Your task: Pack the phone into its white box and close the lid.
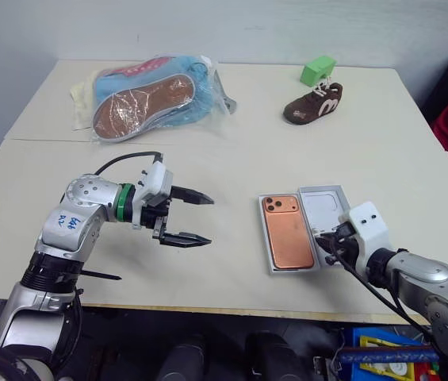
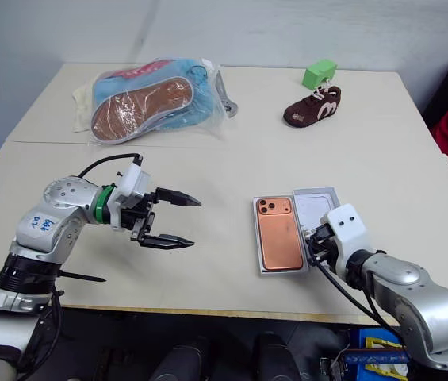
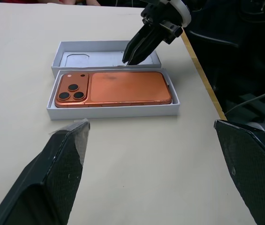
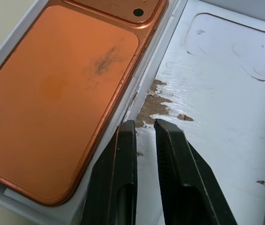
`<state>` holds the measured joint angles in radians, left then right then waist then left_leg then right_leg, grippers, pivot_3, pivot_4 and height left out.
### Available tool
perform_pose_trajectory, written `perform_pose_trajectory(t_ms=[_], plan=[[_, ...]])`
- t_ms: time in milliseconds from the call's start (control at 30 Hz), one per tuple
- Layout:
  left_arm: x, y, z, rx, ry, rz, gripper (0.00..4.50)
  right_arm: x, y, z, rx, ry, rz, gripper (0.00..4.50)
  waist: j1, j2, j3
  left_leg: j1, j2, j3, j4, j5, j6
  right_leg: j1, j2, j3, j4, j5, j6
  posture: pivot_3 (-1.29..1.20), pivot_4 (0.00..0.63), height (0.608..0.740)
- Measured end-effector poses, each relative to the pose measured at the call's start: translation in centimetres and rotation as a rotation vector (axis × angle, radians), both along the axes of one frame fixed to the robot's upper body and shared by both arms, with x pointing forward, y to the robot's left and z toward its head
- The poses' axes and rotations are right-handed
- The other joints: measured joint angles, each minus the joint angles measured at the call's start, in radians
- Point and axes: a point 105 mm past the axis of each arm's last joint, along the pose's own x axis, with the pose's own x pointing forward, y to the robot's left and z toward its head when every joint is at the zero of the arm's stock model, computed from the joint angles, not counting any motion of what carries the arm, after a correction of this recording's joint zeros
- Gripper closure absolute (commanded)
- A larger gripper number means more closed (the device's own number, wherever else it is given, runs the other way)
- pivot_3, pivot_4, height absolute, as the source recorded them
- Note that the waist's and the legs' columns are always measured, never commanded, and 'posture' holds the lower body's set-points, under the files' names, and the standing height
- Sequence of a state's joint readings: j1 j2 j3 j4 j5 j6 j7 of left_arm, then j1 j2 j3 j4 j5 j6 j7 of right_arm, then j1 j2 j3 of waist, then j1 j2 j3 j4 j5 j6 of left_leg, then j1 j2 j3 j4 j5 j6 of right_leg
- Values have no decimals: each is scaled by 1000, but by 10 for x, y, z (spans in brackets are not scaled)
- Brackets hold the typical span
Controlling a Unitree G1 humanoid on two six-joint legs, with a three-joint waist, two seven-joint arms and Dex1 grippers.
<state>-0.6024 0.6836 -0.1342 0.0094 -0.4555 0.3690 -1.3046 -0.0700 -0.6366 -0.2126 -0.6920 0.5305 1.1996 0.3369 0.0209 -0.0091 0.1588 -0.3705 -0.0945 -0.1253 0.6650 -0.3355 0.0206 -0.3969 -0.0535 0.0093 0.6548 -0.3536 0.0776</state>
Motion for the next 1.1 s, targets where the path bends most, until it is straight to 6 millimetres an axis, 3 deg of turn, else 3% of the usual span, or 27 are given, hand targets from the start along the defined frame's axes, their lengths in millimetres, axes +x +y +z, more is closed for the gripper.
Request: perform_pose_trajectory(t_ms=[167, 667, 1100], plan=[[0, 1, -2, 10, 0, 5, 0, 1, 3, 12, 17, -37, 4, 3876, 0, 0, 0, 0, 0, 0, 0, 0, 0, 0, 0, 0, 0, 0, 0, 0, 150, 740], [0, 1, -4, 19, 3, 7, 0, -7, 2, -2, 19, 2, -13, 3876, 2, 0, 0, 0, 0, 0, 0, 0, 0, 0, 0, 0, 1, 0, 0, 0, 150, 740], [0, -2, -5, 12, 13, 5, 0, -9, -2, -2, -29, 4, -10, 3876, 3, 0, 0, 0, 0, 0, 1, 0, 0, 0, 0, 0, 1, 0, 0, 0, 150, 740]])
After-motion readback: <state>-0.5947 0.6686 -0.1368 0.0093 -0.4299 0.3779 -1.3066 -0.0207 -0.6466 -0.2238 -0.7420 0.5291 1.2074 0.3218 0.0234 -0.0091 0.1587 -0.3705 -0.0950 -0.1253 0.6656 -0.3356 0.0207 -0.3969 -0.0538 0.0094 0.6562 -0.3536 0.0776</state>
